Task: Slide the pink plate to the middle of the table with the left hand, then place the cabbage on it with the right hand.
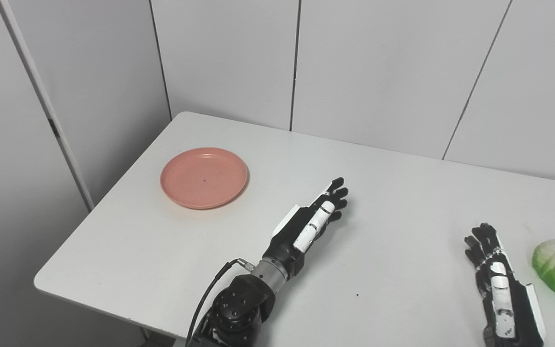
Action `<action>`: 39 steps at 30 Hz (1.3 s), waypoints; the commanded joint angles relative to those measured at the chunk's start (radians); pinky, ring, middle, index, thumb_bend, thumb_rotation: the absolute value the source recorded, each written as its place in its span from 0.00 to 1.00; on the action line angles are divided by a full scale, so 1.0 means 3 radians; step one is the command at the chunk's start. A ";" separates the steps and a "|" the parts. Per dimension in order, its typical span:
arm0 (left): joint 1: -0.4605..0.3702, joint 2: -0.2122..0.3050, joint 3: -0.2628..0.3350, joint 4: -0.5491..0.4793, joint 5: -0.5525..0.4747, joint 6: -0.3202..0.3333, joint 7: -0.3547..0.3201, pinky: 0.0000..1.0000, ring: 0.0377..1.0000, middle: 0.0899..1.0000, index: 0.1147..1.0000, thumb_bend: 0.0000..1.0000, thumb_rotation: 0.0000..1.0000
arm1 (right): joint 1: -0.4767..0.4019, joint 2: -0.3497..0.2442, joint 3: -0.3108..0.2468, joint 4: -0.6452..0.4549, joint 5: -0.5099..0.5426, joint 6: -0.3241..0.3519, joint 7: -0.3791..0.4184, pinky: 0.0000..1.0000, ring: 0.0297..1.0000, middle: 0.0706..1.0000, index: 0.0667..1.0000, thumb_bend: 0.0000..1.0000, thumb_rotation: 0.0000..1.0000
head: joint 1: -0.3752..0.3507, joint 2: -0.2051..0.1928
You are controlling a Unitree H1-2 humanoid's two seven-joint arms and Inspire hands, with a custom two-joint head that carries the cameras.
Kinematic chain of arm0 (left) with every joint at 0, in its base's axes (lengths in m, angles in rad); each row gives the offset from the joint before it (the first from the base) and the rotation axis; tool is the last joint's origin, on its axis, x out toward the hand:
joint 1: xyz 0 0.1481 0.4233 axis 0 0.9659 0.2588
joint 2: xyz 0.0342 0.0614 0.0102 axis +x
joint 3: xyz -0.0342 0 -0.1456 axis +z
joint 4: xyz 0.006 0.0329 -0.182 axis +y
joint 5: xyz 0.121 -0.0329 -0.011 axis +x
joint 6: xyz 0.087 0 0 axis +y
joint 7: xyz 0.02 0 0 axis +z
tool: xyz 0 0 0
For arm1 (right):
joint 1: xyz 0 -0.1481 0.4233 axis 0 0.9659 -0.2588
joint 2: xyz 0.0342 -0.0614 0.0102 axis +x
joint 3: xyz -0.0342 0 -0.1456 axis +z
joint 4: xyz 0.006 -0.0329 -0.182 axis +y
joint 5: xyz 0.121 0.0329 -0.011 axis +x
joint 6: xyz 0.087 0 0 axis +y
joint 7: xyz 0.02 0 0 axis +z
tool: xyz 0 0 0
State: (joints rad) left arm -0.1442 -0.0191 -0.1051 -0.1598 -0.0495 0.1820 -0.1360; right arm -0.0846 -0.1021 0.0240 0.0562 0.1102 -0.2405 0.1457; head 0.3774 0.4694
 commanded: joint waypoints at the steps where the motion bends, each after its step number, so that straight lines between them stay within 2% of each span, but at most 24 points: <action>1: -0.0189 -0.0002 0.0046 -0.0196 -0.0003 -0.0049 0.0048 0.95 0.95 0.97 0.95 0.51 1.00 | -0.0002 -0.0045 -0.0043 0.0327 0.0011 -0.0043 0.0024 0.95 0.93 0.94 0.94 0.20 1.00 | 0.0007 0.0002; 6: -0.0260 0.0046 0.0128 -0.0300 0.0024 -0.0060 0.0068 0.92 0.95 0.97 0.96 0.51 1.00 | -0.0005 -0.0046 -0.0040 0.0321 -0.0017 -0.0018 0.0003 0.96 0.93 0.94 0.94 0.23 1.00 | 0.0017 0.0005; 10: -0.0341 0.0096 0.0230 -0.0339 0.0116 -0.0140 0.0164 0.91 0.94 0.96 0.95 0.51 1.00 | -0.0011 -0.0052 -0.0045 0.0341 -0.0002 -0.0035 0.0014 0.96 0.93 0.94 0.95 0.22 1.00 | 0.0030 0.0005; 15: -0.0461 0.0112 0.0437 -0.0345 0.0080 -0.0185 0.0288 0.93 0.94 0.96 0.95 0.51 0.98 | -0.0010 -0.0069 -0.0051 0.0340 0.0038 -0.0047 0.0043 0.95 0.93 0.94 0.95 0.22 1.00 | 0.0048 0.0015; 21: -0.0582 0.0268 0.0680 -0.0280 0.0121 -0.0348 0.0414 0.94 0.95 0.97 0.96 0.51 0.99 | -0.0029 -0.0083 -0.0048 0.0375 0.0016 -0.0050 0.0035 0.96 0.94 0.94 0.95 0.25 1.00 | 0.0053 0.0009; 27: -0.0622 0.0387 0.0898 -0.0317 0.0106 -0.0274 0.0551 0.95 0.96 0.97 0.96 0.51 1.00 | -0.0028 -0.0085 -0.0044 0.0364 0.0029 -0.0023 0.0045 0.97 0.94 0.94 0.95 0.23 1.00 | 0.0065 -0.0001; 32: -0.0681 0.0503 0.1074 -0.0244 0.0074 -0.0391 0.0631 0.94 0.95 0.95 0.94 0.47 1.00 | -0.0034 -0.0082 -0.0053 0.0393 0.0081 -0.0050 0.0074 0.97 0.94 0.95 0.95 0.24 1.00 | 0.0075 0.0000; 35: -0.0735 0.0606 0.1178 -0.0154 0.0066 -0.0460 0.0660 0.96 0.96 0.97 0.96 0.49 1.00 | -0.0040 -0.0086 -0.0059 0.0401 0.0080 -0.0058 0.0090 0.98 0.94 0.95 0.96 0.23 1.00 | 0.0078 -0.0004; 39: -0.0797 0.0672 0.1281 -0.0045 0.0087 -0.0492 0.0735 0.92 0.94 0.96 0.95 0.50 0.94 | -0.0047 -0.0090 -0.0070 0.0420 0.0068 -0.0066 0.0092 0.97 0.93 0.95 0.96 0.22 1.00 | 0.0083 -0.0009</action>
State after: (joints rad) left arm -0.3362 0.1620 0.2718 -0.1673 -0.0201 0.0782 0.0675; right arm -0.1198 -0.1169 0.0117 0.0917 0.1232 -0.2405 0.1650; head 0.4034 0.4663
